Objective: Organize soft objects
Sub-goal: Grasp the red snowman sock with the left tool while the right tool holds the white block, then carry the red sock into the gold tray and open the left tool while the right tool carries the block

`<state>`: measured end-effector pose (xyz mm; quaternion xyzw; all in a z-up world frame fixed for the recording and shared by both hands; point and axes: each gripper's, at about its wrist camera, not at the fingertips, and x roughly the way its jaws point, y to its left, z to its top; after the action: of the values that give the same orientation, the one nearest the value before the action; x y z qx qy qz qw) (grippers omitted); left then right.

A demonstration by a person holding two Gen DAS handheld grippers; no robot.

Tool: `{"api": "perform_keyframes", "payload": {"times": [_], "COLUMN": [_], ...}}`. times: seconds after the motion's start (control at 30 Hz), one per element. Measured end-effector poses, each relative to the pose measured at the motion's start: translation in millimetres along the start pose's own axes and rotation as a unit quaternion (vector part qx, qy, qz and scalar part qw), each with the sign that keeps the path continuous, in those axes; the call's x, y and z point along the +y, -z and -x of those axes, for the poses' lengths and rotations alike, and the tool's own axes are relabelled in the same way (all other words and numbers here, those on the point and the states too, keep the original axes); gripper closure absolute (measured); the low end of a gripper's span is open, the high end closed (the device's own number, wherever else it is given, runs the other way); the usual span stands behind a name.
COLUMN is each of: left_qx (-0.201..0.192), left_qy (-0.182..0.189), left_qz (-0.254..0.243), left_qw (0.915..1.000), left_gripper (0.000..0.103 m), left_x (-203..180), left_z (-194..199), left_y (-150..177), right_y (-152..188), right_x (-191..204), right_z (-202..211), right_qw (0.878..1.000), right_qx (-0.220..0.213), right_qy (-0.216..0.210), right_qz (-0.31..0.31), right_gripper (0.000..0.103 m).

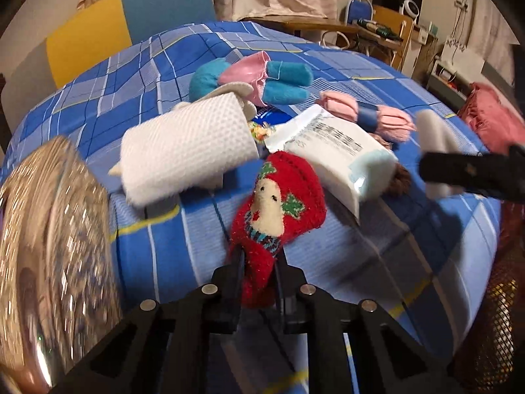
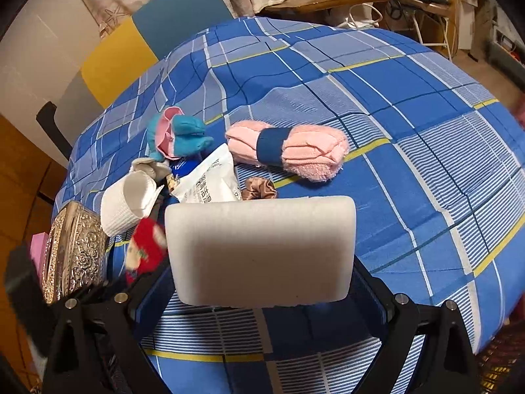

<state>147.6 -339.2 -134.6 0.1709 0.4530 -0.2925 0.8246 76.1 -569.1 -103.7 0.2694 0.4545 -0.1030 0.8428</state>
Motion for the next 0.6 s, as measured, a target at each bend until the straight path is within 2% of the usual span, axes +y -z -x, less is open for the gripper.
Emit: {"api": "perform_keyframes", "payload": {"times": [0.33, 0.6], "left_qx": [-0.034, -0.075], "left_qy": [0.046, 0.049], "left_qz": [0.03, 0.069], "left_qw": [0.9979, 0.9936], "left_gripper": [0.089, 0.089], "left_x": [14.0, 52.9], "left_z": [53.7, 107.8], "left_y": [45.3, 70.9], "right_y": [6.1, 20.3], "right_x": [1.8, 19.4], "right_z": [-5.5, -11.3], "right_qw": [1.0, 0.999], "right_qx": [0.008, 0.01], "right_qy": [0.002, 0.006], "right_qz": [0.004, 0.039], "right_gripper": [0.006, 0.006]}}
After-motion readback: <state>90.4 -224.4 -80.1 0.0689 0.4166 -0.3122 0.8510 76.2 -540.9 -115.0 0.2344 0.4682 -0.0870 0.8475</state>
